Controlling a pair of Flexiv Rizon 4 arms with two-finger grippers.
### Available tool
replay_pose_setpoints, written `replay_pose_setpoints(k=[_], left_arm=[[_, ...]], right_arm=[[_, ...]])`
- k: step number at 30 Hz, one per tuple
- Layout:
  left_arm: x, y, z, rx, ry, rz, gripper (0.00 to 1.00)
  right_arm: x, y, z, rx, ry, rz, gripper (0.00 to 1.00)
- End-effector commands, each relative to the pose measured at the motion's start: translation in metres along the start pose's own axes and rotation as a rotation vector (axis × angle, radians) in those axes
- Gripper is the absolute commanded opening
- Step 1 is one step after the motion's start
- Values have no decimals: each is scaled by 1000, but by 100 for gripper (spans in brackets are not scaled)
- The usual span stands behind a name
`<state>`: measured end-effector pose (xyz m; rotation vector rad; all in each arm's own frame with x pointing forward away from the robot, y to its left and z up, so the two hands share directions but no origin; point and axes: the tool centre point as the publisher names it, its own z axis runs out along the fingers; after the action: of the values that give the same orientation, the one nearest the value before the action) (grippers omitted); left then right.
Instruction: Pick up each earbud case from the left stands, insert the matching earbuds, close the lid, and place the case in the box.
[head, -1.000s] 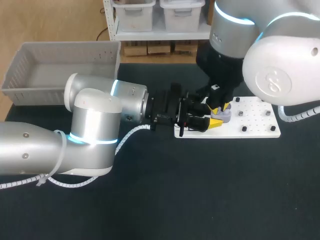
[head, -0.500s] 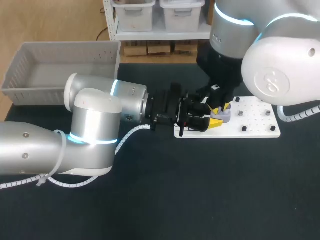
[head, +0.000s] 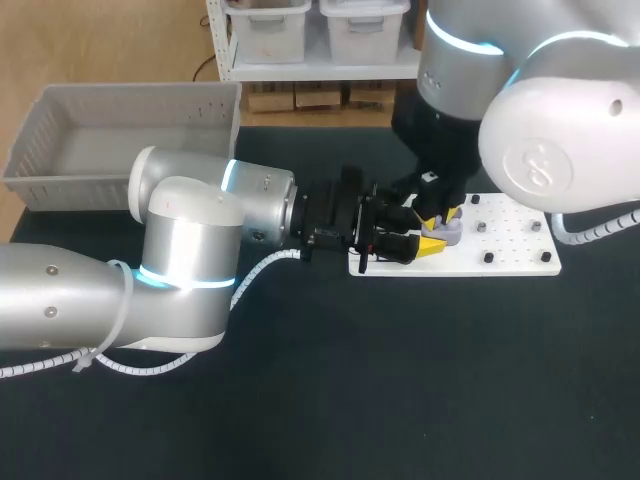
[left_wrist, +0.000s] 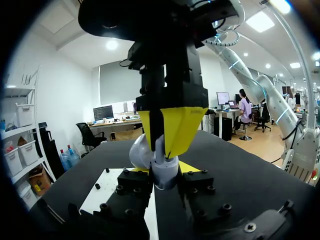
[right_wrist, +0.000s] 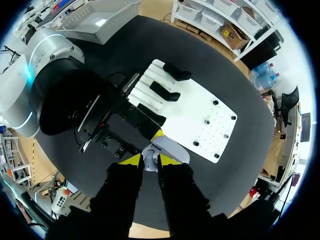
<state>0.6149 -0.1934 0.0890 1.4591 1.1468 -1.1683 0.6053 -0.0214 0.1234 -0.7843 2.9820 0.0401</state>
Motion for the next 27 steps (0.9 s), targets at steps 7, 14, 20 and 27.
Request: replay_pose_setpoints(k=[7,14,20,27], left_arm=[[1,-1,0,-6,-3,3,0],[1,-1,0,-6,-3,3,0],[1,-1,0,-6,-3,3,0],[1,-1,0,-6,-3,3,0]], right_arm=[[10,3,-16,-29,-27,1,100],[20,-2,-48,-81,-93,21,100],[7,-26,-57,-30,-217,203,100],[-10,-53,-39,54,-280,385,100]])
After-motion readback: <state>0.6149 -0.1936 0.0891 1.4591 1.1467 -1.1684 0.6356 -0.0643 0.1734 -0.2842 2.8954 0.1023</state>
